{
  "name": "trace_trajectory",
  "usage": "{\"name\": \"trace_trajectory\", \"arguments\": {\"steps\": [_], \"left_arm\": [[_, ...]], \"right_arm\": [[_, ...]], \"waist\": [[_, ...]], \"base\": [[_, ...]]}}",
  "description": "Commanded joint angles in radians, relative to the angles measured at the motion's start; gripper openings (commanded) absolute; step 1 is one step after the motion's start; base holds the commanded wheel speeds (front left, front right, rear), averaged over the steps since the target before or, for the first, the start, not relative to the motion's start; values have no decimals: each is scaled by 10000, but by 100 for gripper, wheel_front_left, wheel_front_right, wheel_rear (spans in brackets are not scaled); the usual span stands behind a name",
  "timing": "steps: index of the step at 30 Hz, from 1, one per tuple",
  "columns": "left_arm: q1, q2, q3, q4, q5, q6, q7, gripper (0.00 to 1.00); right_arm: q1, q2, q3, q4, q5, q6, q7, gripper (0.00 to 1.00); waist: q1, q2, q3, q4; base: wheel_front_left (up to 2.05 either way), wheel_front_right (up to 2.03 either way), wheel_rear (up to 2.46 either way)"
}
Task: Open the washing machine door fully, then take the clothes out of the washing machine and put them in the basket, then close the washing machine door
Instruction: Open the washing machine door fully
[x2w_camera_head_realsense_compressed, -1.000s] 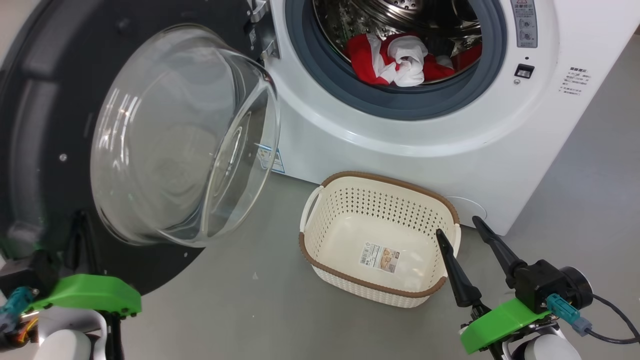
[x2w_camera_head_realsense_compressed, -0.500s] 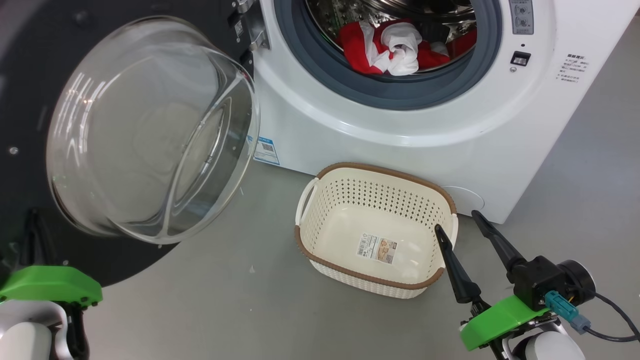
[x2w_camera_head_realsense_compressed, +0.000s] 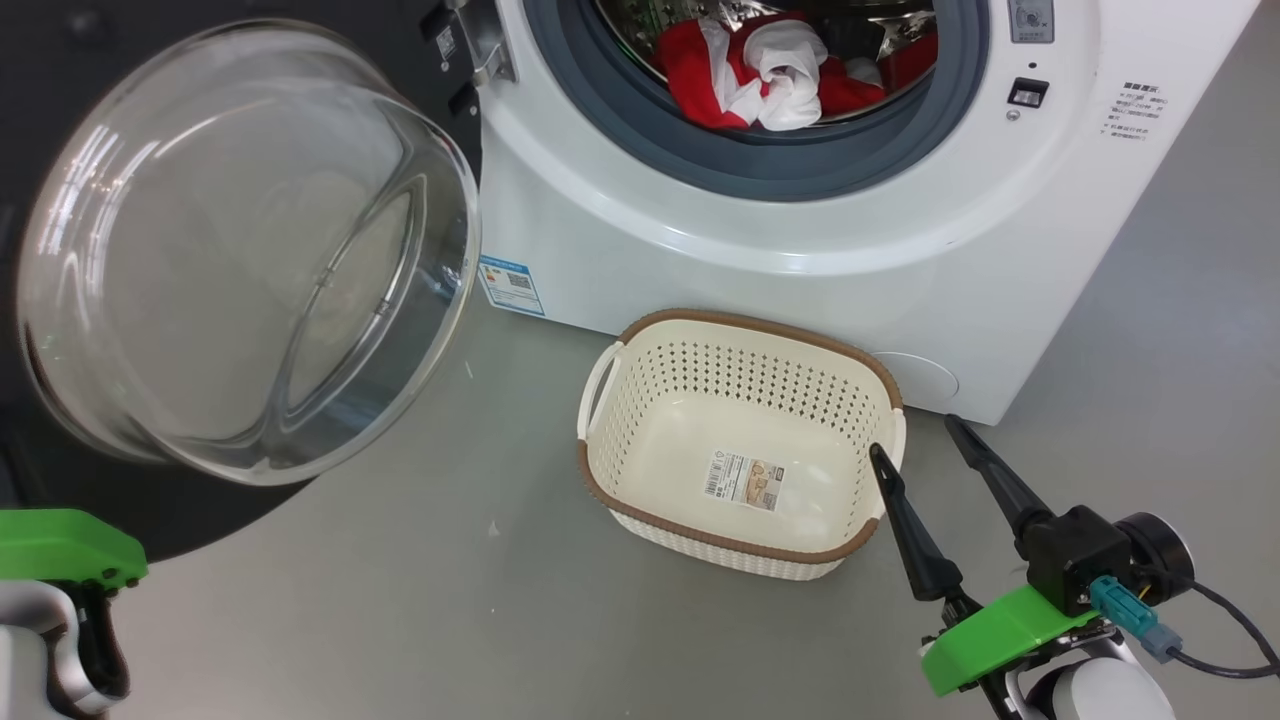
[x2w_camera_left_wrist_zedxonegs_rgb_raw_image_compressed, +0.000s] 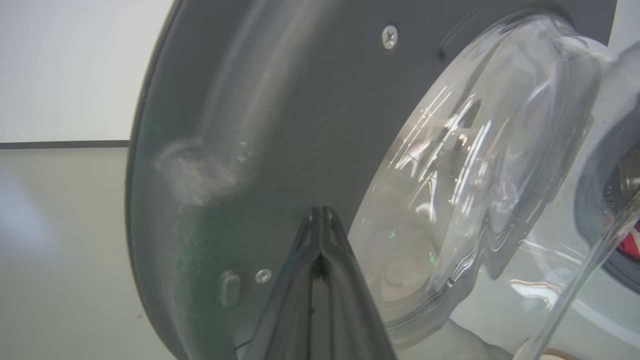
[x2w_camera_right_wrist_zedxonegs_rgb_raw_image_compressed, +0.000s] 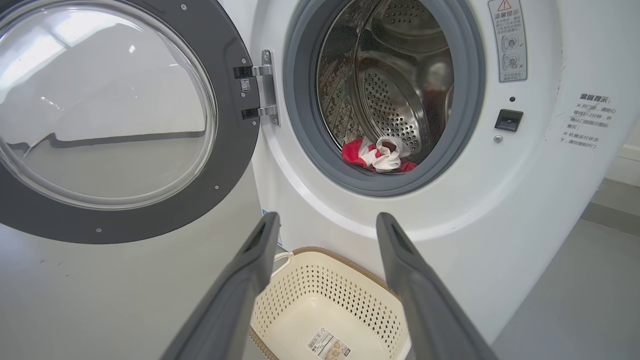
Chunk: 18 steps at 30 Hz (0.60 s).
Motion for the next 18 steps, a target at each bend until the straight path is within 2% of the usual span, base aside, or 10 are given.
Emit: {"name": "trace_trajectory", "arguments": {"steps": [1, 18], "left_arm": [[-381, 538, 514, -54, 99, -27, -74, 0], [-531, 245, 1690, 240, 947, -370, -75, 0]], "right_arm": [[-425, 17, 165, -316, -68, 62, 10, 100], [-535, 17, 80, -327, -101, 62, 24, 100]], "waist": [[0, 0, 44, -55], [0, 0, 123, -297]], "base": [[0, 0, 0], [0, 0, 0]]}}
